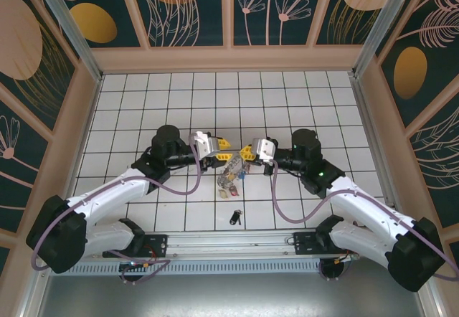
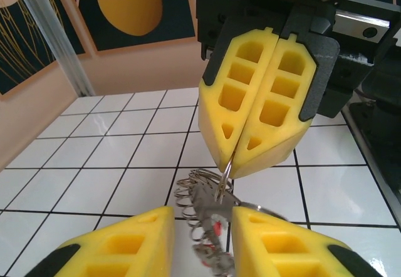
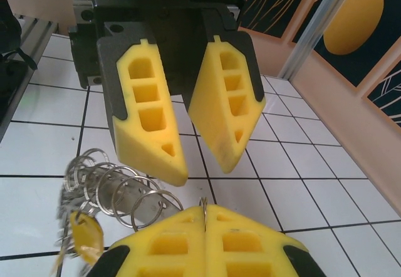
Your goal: Put the keys on the keyring
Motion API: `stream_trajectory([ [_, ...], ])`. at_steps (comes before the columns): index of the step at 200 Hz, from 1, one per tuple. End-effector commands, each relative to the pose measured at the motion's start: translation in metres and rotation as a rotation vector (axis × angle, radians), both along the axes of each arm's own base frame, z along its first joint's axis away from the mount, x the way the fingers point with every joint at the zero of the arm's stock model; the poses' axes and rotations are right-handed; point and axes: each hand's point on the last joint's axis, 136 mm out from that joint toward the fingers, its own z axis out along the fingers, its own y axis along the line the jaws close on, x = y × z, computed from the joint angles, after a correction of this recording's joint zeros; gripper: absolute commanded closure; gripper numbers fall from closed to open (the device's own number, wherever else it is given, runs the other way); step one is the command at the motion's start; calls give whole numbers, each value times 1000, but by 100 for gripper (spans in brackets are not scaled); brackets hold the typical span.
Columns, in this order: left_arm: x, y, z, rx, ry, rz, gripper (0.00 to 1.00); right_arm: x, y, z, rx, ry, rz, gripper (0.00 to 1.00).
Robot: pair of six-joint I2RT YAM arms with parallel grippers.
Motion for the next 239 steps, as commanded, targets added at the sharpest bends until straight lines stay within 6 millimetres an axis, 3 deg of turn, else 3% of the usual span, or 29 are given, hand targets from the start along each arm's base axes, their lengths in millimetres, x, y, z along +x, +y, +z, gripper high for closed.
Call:
stream_trajectory([
  [1, -3, -6, 14, -39, -22, -36, 68, -2, 3, 17, 67, -51, 35, 100],
  [108, -9, -22, 5, -21, 41, -94, 70, -5, 4, 14, 62, -38, 50, 100],
  [127, -8, -22, 7, -18, 38, -96, 77, -6, 3, 15, 61, -38, 54, 100],
  [152, -7, -23, 5, 1, 36, -98, 100, -7, 2, 14, 54, -40, 52, 100],
  [201, -4, -15, 9, 38, -21, -51, 100, -17, -9, -2, -126, -11, 77, 100],
  [210, -4, -14, 9, 62, -29, -46, 100, -17, -13, -6, -168, 5, 61, 85],
  [239, -3, -9, 16, 91, -52, -21, 100, -16, -24, -10, -268, -3, 30, 83],
])
